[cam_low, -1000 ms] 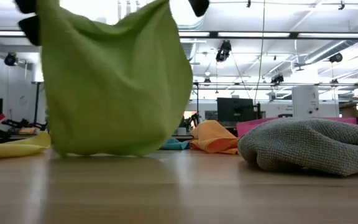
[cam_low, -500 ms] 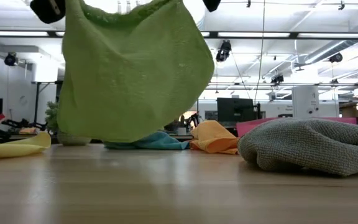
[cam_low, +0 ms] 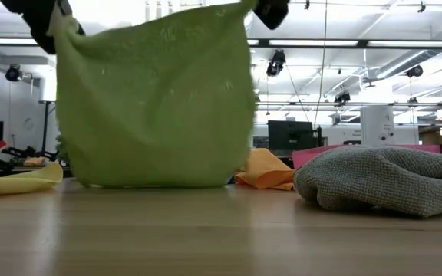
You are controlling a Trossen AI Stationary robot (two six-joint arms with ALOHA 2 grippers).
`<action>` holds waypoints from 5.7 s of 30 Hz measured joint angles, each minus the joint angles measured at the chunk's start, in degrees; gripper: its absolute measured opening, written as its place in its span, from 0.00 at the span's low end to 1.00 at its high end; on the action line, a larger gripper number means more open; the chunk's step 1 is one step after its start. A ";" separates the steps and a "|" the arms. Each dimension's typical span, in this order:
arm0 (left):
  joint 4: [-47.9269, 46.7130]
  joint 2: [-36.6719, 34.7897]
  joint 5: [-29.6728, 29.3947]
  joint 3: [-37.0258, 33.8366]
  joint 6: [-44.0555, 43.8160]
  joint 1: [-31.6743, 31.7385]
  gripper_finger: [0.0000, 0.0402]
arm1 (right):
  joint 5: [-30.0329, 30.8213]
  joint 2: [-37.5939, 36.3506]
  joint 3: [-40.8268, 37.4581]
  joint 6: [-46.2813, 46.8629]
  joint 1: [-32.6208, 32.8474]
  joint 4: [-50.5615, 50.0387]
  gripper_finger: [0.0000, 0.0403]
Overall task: Fold microfiber towels
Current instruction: Fold the green microfiber cloth
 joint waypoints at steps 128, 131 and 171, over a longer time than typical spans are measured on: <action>-6.33 55.42 -3.16 25.02 -4.73 -25.57 0.40 | 25.92 14.24 -15.93 7.89 22.69 25.07 0.02; -6.30 55.42 -2.80 24.94 -4.71 -25.69 0.30 | 25.97 14.56 -15.93 8.54 22.64 25.29 0.02; -14.61 35.18 -28.11 22.45 -25.97 -22.50 0.00 | 21.36 23.86 -15.21 13.17 23.56 35.28 0.40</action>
